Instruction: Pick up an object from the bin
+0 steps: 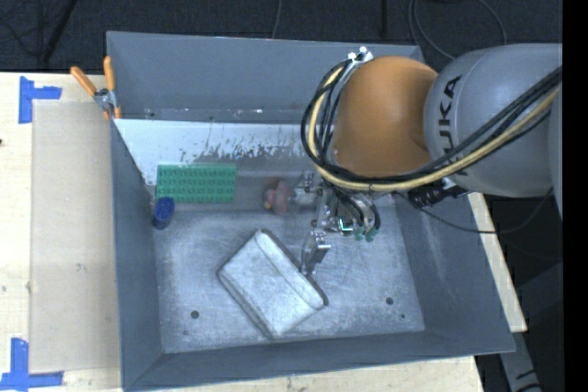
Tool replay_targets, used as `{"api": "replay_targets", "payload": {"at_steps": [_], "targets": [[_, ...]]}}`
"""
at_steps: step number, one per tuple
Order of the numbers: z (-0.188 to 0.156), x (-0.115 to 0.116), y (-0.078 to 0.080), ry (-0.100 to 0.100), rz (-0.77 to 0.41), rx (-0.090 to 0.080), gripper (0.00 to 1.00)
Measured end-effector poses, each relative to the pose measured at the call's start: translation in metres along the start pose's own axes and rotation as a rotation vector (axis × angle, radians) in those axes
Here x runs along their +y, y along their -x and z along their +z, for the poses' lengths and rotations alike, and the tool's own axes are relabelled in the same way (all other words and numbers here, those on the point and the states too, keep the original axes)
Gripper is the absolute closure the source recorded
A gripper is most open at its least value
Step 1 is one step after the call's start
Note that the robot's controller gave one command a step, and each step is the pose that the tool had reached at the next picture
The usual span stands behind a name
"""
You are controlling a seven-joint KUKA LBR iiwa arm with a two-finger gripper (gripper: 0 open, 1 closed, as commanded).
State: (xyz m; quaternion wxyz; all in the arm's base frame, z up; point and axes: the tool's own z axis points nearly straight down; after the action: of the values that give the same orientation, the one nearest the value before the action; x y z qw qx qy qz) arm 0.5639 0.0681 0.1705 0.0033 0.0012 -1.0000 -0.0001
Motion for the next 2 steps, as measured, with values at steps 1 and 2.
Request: {"api": "replay_targets", "payload": {"at_steps": [1, 2], "targets": [[0.071, 0.026, -0.033, -0.004, 0.047, -0.013, 0.0], [0.062, -0.125, -0.085, -0.004, -0.004, -0.002, 0.0]]}}
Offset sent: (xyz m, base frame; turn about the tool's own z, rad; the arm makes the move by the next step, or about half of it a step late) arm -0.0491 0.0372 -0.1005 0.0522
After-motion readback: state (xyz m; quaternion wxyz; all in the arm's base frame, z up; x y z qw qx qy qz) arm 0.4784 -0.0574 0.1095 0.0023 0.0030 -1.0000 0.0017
